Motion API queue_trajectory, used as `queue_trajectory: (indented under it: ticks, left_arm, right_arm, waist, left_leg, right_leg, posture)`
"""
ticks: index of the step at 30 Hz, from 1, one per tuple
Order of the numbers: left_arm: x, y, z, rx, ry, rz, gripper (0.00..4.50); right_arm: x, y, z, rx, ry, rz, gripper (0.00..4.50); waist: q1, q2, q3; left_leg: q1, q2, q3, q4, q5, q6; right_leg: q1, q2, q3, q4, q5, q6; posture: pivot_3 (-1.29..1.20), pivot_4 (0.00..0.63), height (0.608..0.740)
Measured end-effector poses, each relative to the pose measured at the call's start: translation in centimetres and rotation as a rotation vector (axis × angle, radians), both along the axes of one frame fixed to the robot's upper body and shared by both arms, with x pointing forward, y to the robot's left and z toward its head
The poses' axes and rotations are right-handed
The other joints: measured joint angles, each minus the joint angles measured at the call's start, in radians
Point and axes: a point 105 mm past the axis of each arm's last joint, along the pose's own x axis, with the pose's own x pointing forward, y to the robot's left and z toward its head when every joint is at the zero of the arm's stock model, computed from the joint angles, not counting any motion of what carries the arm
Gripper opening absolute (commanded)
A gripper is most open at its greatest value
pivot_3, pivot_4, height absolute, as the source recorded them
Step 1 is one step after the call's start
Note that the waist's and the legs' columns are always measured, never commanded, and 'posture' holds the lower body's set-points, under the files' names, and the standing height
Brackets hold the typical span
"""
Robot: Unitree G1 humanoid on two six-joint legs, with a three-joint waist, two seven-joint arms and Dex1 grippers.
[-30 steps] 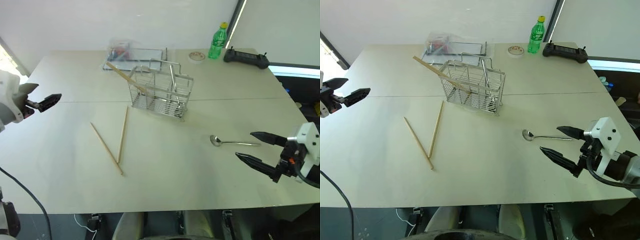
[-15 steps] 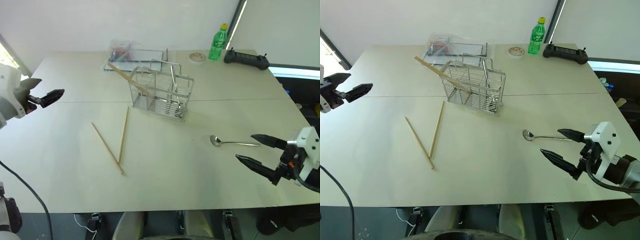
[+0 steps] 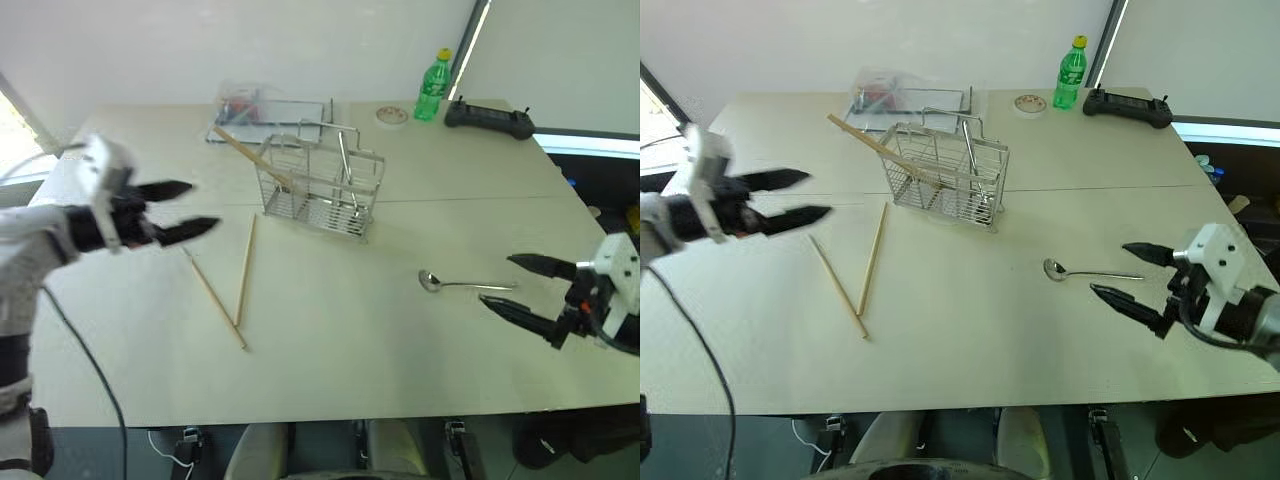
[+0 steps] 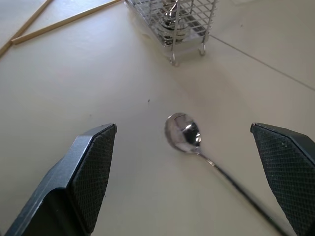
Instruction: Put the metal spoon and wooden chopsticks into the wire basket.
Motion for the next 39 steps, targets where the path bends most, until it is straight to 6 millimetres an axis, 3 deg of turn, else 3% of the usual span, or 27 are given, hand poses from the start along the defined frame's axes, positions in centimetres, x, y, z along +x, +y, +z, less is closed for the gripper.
queue_trajectory:
  ticks: [3, 11, 23, 33, 39]
  left_arm:
    - [-1.4, -2.8, -1.4, 0.007, 0.067, -0.137, 4.46]
    - [-2.9, -6.0, -1.5, 0.037, 0.106, -0.328, 4.46]
    - [-3.2, -6.8, -1.0, 0.031, 0.102, -0.356, 4.46]
    - [-4.2, -7.3, -1.0, 0.03, 0.11, -0.364, 4.46]
    - [-4.1, -7.3, -0.9, 0.03, 0.098, -0.351, 4.46]
  right_arm:
    - [0.9, 0.1, -1.2, -0.034, 0.038, 0.047, 4.5]
    - [3.2, 0.4, -3.7, -0.09, 0.122, 0.202, 4.5]
    - [6.7, -0.2, -6.0, -0.238, 0.234, 0.369, 4.5]
    - [8.1, -1.4, -7.8, -0.314, 0.329, 0.336, 4.5]
    - [8.9, -1.6, -7.7, -0.34, 0.336, 0.293, 4.5]
  waist:
    - [0.0, 0.001, 0.0]
    - [-0.002, 0.001, 0.001]
    - [-0.022, 0.002, 0.001]
    - [-0.025, 0.002, 0.001]
    - [-0.025, 0.002, 0.001]
  left_leg:
    - [-0.001, 0.001, 0.0, -0.001, 0.0, 0.0]
    - [0.0, 0.0, 0.002, 0.0, 0.0, 0.0]
    - [0.0, 0.0, 0.003, 0.0, 0.0, 0.0]
    - [0.001, -0.002, 0.004, -0.001, 0.0, 0.0]
    - [0.002, -0.002, 0.007, 0.0, 0.0, 0.0]
  right_leg:
    - [-0.001, 0.001, 0.0, 0.001, 0.0, 0.0]
    - [-0.001, 0.001, 0.001, 0.0, 0.0, 0.0]
    - [-0.001, 0.001, 0.002, 0.001, 0.002, 0.003]
    - [-0.002, 0.002, 0.006, 0.002, 0.002, 0.003]
    - [-0.001, 0.002, 0.009, 0.002, 0.002, 0.003]
  posture:
    - [0.0, 0.15, 0.722]
    - [0.0, 0.15, 0.722]
    - [0.0, 0.15, 0.722]
    - [0.0, 0.15, 0.722]
    - [0.0, 0.15, 0.722]
